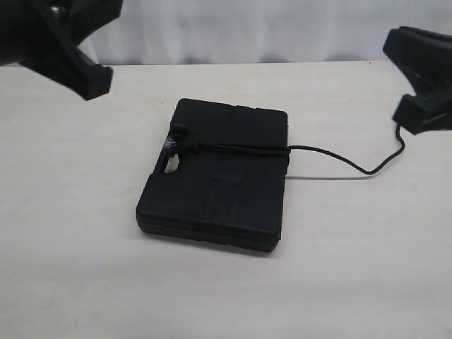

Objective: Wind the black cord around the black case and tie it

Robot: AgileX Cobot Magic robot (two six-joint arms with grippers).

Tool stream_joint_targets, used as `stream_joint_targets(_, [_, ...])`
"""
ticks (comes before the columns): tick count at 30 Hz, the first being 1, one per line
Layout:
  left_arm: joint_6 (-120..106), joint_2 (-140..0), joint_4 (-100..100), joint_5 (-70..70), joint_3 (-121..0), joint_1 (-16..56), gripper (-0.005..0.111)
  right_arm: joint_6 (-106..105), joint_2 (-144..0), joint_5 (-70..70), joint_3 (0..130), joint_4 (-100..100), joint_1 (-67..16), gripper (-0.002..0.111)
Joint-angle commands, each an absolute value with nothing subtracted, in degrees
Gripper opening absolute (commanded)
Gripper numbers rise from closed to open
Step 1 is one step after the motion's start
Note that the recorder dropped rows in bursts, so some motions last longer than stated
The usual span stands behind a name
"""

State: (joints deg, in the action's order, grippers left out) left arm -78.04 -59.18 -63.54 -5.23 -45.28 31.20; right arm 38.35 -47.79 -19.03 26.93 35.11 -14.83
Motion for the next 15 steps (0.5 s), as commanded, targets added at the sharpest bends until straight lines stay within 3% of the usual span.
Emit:
stream_joint_targets(1, [-77.5,-49.4,-68.4,-2.1,-39.9,31.3,0.000,40.0,-39.5,-19.9,24.2,35.3,-14.8,0.004])
stream_joint_targets(15, [-77.5,-21.2,-71.2,-5.8,-30.8,31.3,0.000,42.0,-20.5,-19.9,17.7,35.2,-14.8,0.004])
